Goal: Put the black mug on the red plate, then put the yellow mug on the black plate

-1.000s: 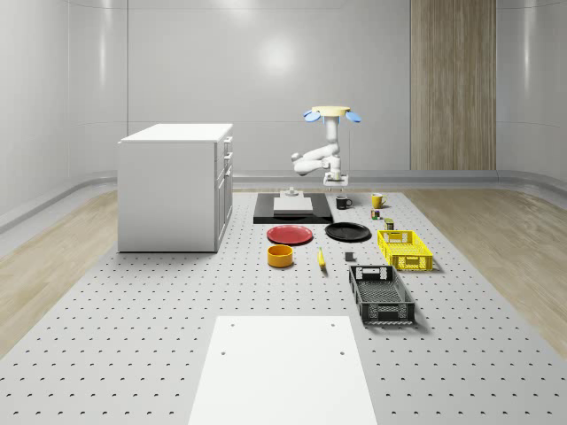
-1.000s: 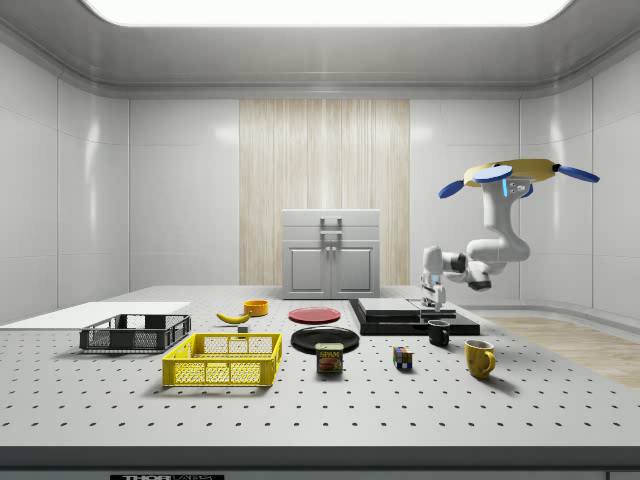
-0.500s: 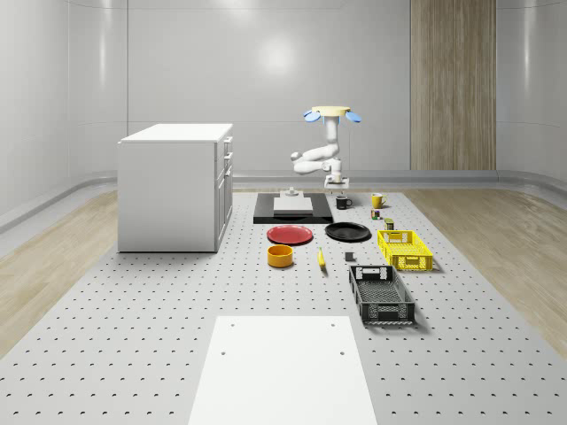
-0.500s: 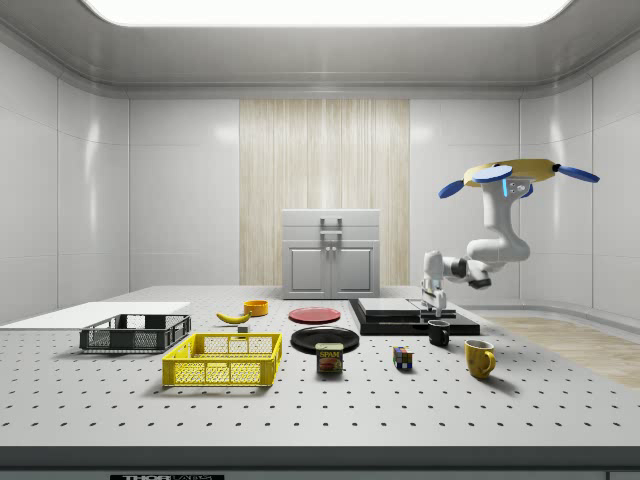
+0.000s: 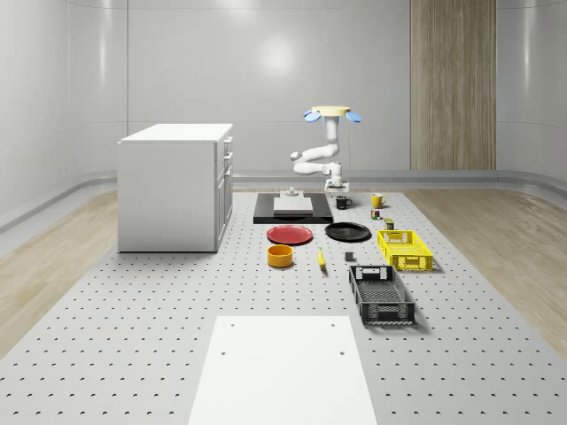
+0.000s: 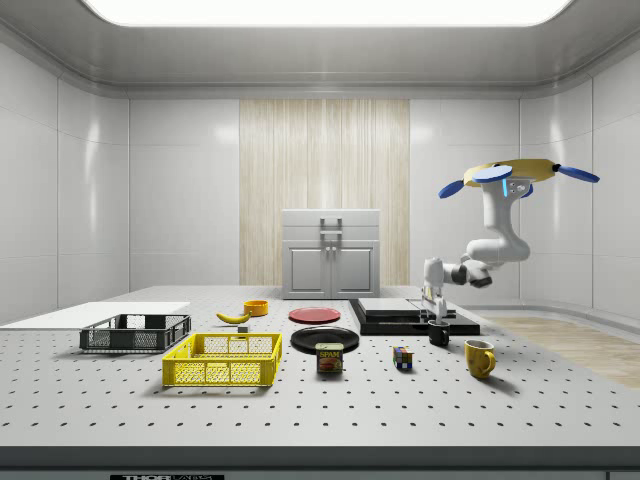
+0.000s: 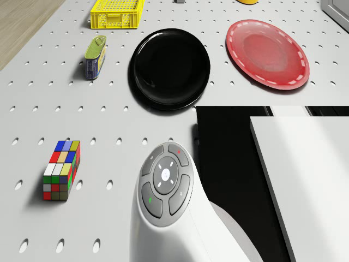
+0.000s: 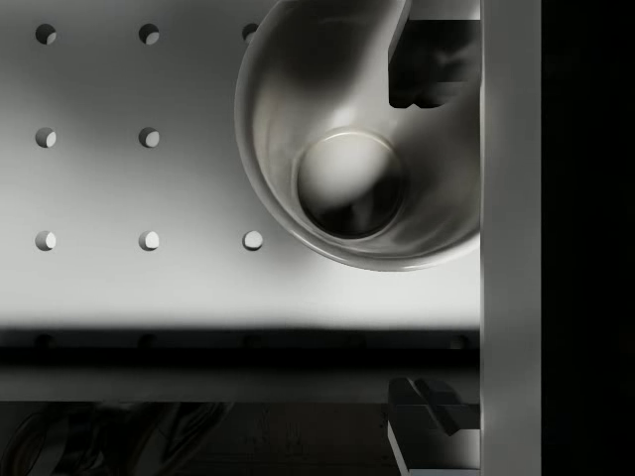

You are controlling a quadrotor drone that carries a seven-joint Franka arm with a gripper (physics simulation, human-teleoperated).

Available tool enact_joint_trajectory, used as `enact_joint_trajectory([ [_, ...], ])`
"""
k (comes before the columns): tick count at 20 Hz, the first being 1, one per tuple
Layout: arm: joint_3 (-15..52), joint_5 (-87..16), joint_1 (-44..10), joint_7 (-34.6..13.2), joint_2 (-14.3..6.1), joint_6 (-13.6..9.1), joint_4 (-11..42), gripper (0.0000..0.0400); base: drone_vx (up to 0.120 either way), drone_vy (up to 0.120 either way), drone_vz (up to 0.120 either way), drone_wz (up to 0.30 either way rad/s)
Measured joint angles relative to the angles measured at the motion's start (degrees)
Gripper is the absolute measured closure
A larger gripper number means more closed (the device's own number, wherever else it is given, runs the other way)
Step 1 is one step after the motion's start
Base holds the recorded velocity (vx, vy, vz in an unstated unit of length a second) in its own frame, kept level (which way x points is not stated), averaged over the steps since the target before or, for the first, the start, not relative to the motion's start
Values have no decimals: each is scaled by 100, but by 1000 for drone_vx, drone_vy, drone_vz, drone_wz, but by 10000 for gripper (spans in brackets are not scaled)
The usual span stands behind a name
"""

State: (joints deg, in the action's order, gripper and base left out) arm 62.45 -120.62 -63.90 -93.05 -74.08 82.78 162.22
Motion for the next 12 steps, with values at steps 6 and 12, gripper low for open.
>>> enact_joint_trajectory([
  [6,-161,-103,106,-2,-149,138,91,0,0,0,0,0],
  [12,-152,-98,31,-21,-157,176,26,0,0,0,0,0],
])
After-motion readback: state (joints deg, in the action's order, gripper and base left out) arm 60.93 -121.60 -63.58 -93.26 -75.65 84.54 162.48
